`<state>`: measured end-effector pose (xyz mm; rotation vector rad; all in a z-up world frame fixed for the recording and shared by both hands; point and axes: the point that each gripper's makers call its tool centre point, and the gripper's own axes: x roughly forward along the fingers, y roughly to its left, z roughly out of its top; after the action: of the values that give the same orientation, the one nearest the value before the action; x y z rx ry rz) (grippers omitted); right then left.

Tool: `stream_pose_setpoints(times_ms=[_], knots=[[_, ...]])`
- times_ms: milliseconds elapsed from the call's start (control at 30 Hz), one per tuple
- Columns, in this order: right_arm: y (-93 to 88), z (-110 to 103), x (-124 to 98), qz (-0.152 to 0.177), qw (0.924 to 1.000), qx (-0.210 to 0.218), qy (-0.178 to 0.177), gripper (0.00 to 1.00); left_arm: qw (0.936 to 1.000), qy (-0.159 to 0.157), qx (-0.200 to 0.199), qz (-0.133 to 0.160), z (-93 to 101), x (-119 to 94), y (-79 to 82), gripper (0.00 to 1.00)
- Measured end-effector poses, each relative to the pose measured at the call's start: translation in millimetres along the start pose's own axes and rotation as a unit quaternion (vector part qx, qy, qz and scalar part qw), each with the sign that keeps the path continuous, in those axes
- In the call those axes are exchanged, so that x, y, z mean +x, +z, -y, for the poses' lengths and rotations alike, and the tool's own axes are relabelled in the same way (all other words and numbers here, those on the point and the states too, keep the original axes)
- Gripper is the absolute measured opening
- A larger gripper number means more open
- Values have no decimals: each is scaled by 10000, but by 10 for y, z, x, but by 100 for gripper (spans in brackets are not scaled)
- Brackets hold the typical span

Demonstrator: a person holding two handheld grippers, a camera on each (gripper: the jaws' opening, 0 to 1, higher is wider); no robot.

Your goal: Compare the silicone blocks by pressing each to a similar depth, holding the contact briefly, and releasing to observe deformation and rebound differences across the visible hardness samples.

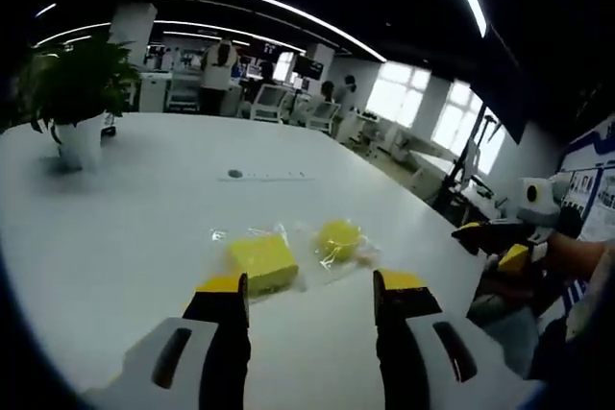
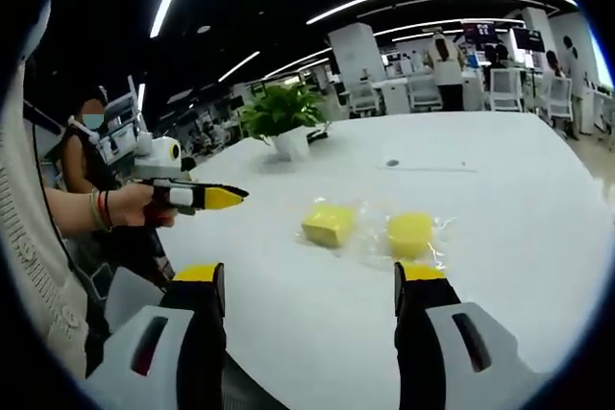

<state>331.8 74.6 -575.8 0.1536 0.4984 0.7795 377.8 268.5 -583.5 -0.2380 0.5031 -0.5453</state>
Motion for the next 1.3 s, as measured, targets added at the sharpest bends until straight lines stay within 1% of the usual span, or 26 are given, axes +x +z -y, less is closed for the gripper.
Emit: stream_pose_setpoints(times_ms=[67,167,233,333,433,533,667,967,1100,1300], knots=[[-18,-17,-8,1,10000,12,-8,67,10000,-2,-38,53,18,-91,-16,54],[-64,-45,-22,-22,10000,55,16,67,9999,-9,35,114,34,-190,-18,55],[-82,-64,-30,-24,10000,65,32,67,9998,-40,46,167,49,-255,3,57],[-106,-79,-44,-24,10000,65,33,67,9993,-69,131,334,97,-357,58,58],[-126,-81,-52,-19,10000,88,26,67,9990,-114,236,349,156,-417,46,61],[-134,-92,-67,2,9999,112,30,67,9989,-149,309,332,227,-499,-18,64],[-151,-107,-87,25,9999,118,26,67,9986,-137,417,300,272,-573,-97,67],[-187,-170,-191,147,9998,95,37,66,9993,-100,222,290,332,-717,-295,73],[-222,-172,-230,151,9998,87,11,66,9995,-88,183,256,355,-757,-361,73],[-233,-173,-261,161,9998,94,-1,66,9996,-79,152,218,368,-758,-393,72]])
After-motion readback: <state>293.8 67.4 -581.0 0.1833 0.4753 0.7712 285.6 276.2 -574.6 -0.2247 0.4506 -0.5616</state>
